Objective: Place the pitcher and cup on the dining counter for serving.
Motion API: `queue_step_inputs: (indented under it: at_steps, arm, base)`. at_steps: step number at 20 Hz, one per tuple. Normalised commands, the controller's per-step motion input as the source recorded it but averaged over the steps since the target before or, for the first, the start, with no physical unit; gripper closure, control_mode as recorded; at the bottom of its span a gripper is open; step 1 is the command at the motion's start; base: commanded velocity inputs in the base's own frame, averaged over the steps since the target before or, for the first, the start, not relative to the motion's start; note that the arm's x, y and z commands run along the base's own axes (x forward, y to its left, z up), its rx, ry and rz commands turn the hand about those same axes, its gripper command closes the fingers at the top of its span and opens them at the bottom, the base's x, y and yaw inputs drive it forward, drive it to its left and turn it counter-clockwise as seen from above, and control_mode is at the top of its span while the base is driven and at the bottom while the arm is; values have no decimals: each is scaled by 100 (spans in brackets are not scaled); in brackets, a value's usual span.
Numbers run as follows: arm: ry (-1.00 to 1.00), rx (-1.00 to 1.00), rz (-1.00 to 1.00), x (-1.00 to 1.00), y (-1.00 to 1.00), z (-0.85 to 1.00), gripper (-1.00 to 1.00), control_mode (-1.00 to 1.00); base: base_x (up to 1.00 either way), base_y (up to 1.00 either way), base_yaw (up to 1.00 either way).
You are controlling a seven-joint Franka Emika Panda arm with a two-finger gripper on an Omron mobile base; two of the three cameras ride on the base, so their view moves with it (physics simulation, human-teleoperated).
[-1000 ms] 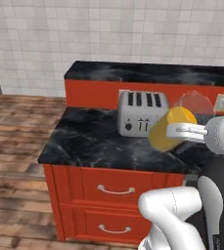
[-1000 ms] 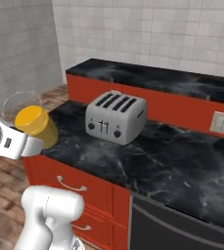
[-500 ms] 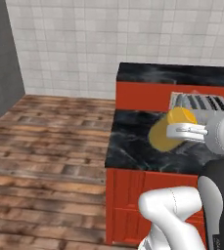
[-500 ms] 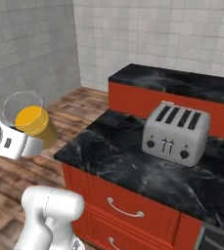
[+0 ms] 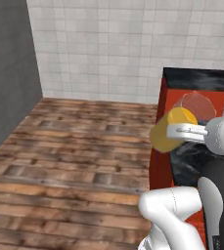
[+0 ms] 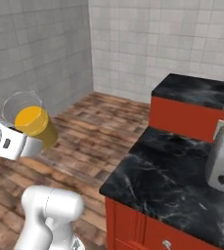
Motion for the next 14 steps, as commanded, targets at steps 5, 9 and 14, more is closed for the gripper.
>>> queue_step_inputs:
  at_steps: [5,9,14]
  arm:
    - [0,0,0,0,0,0,100,100]
    - [0,0,0,0,0,0,100,100]
    - [0,0,0,0,0,0,100,100]
  base:
    - [100,100,-21]
    - [100,100,-44]
    - [100,100,-52]
